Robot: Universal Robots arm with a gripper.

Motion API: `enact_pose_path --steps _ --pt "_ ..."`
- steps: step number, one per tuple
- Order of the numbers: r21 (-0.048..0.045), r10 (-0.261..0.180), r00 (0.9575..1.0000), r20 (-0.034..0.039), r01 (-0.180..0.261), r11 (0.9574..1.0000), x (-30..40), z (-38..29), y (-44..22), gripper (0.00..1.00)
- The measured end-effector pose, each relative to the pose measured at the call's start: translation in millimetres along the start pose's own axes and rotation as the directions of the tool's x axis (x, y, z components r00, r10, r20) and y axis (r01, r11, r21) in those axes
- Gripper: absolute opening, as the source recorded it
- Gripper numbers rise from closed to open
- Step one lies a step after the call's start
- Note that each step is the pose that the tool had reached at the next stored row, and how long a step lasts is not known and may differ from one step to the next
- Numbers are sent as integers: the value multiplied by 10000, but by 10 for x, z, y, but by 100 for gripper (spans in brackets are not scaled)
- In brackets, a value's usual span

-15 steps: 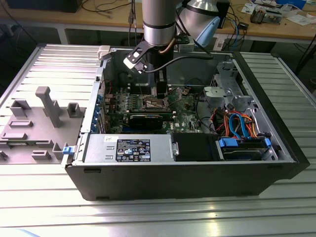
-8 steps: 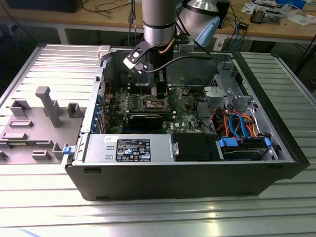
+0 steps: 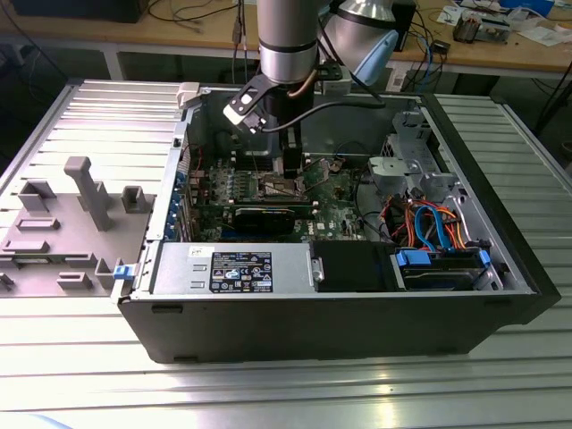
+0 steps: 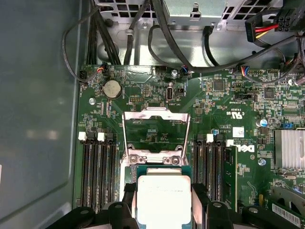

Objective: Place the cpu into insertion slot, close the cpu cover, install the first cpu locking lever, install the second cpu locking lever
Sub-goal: 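Place the cpu into insertion slot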

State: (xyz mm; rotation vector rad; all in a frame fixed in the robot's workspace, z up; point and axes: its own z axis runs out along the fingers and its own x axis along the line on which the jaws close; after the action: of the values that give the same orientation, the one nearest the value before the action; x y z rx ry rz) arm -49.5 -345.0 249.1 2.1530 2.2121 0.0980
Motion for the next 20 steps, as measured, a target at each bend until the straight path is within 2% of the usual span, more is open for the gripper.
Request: enact_pose_path --steps 5,7,9,12,18,20 --pt "23 213 9998 41 -213 9998 11 95 -37 54" --pt "32 269 9996 44 -269 9996 55 160 -47 54" --pt "33 267 9996 45 -267 9996 67 237 -74 54" --pt "33 268 9996 46 -268 9996 76 302 -113 54" --pt "33 268 9996 45 -268 9996 92 424 -128 54" --pt "32 268 9996 45 -268 9996 92 445 -137 54"
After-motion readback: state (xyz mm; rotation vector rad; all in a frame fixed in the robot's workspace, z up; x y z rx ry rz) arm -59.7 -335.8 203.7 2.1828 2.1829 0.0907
